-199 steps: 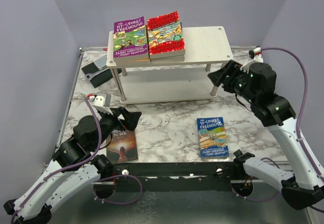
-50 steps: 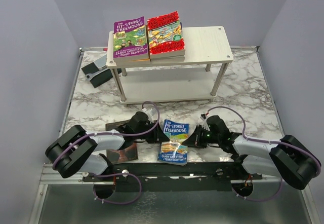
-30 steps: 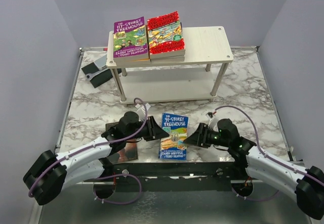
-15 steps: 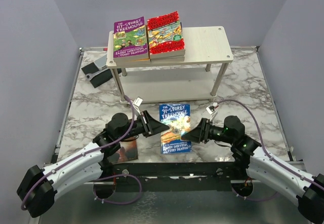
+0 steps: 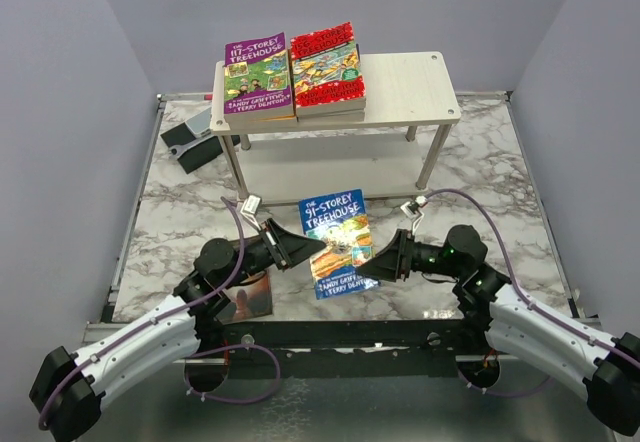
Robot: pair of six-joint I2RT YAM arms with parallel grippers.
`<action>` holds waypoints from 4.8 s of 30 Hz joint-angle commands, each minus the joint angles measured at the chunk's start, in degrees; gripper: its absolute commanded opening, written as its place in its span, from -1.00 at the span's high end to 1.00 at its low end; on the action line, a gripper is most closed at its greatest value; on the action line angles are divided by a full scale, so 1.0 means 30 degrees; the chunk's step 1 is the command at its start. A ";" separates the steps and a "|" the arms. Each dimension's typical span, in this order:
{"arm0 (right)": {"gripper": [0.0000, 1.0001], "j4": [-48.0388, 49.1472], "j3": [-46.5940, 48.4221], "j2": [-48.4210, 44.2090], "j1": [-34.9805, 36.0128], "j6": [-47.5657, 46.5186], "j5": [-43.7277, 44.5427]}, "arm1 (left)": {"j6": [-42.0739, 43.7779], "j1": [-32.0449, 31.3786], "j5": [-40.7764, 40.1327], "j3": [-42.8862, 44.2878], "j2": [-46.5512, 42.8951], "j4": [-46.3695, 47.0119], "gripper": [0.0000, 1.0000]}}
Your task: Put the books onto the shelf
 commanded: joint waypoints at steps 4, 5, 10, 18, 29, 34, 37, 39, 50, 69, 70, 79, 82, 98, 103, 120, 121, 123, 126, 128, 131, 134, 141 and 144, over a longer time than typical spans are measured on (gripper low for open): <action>-0.29 0.1105 0.0434 -0.0040 -0.0001 0.1022 -0.0984 | 0.0833 0.0071 -0.2286 0.0288 -0.1844 -0.0276 1.00; -0.27 0.1090 0.0548 -0.0034 0.0000 0.1068 -0.1001 | 0.1054 0.0084 -0.2485 0.0315 -0.2036 -0.0886 1.00; -0.18 0.0724 0.1407 0.0167 -0.0002 0.1058 -0.0693 | 0.2053 0.0085 -0.3004 0.0506 -0.2486 -0.2517 1.00; 0.02 0.1220 0.2139 0.1241 0.0000 0.1766 0.0303 | 0.3567 0.0069 -0.3675 0.0849 -0.3075 -0.4699 1.00; 0.99 0.1334 0.2530 0.3447 0.0022 0.1733 0.1551 | 0.4696 0.0085 -0.4920 0.1719 -0.3795 -0.7774 1.00; 0.99 0.1193 0.3078 0.3798 0.0030 0.1725 0.2620 | 0.5357 0.0086 -0.6355 0.2602 -0.3908 -1.0138 -0.11; 0.99 0.1204 0.3604 0.4152 0.0007 0.1793 0.3176 | 0.6050 0.0086 -0.7474 0.3740 -0.3828 -1.2070 -0.58; 0.99 0.1250 0.3948 0.4441 0.0007 0.1861 0.3576 | 0.6561 0.0086 -0.8056 0.4684 -0.3652 -1.3367 -0.81; 0.99 0.2649 0.5915 0.8094 0.0021 0.2322 0.5319 | 1.1910 0.0083 -1.1481 1.0015 -0.2927 -1.8391 -0.98; 0.99 0.5385 1.3269 1.8618 -0.0034 0.1460 0.4466 | 1.7184 0.0085 -1.2321 1.1602 -0.4178 -1.9251 -0.98; 0.99 0.5511 1.3575 1.9008 -0.0059 0.1522 0.4507 | 1.7263 0.0086 -1.2330 1.1518 -0.4250 -1.9228 -0.98; 0.99 0.6135 1.5811 2.2312 -0.0614 0.1950 0.4283 | 1.7884 0.0085 -1.1941 1.0582 -0.5249 -1.8752 -0.98; 0.99 0.6144 1.6669 2.3173 -0.0901 0.2064 0.3916 | 1.7824 0.0086 -1.2197 1.0437 -0.5482 -1.8750 -0.98; 0.99 0.5819 1.9298 2.6458 -0.1223 0.2945 0.2277 | 1.7866 0.0085 -1.2244 1.0259 -0.5412 -1.8664 -0.98; 0.99 0.6324 1.9255 2.6884 -0.1201 0.3529 0.2018 | 1.7870 0.0084 -1.2272 1.0259 -0.5357 -1.8664 -0.98; 0.97 0.5960 2.0417 2.7946 -0.0625 0.4198 0.2305 | 1.7852 0.0086 -1.2412 1.0230 -0.5291 -1.8650 -0.98; 0.94 0.6029 2.0405 2.7945 -0.0595 0.4227 0.2303 | 1.7845 0.0086 -1.2419 1.0230 -0.5301 -1.8659 -0.98; 0.89 0.6087 2.0348 2.7945 -0.0537 0.4243 0.2304 | 1.7834 0.0071 -1.2420 1.0230 -0.5281 -1.8664 -0.98; 0.86 0.6239 2.0126 2.7879 -0.0476 0.4323 0.2245 | 1.7845 0.0086 -1.2443 1.0226 -0.5332 -1.8664 -0.98; 0.85 0.6307 1.9951 2.7768 -0.0440 0.4305 0.2244 | 1.7823 0.0082 -1.2447 1.0227 -0.5369 -1.8664 -0.98; 0.85 0.6292 1.9784 2.7655 -0.0403 0.4302 0.2245 | 1.7823 0.0086 -1.2445 1.0210 -0.5401 -1.8664 -0.98; 0.85 0.6290 1.9677 2.7556 -0.0352 0.4302 0.2244 | 1.7823 0.0077 -1.2475 1.0201 -0.5443 -1.8664 -0.98; 0.82 0.6263 1.9185 2.7174 -0.0238 0.4156 0.2433 | 1.7794 0.0085 -1.2514 1.0201 -0.5521 -1.8664 -0.98; 0.74 0.6294 1.9061 2.7119 -0.0124 0.4126 0.2420 | 1.7794 0.0086 -1.2537 1.0201 -0.5508 -1.8661 -0.98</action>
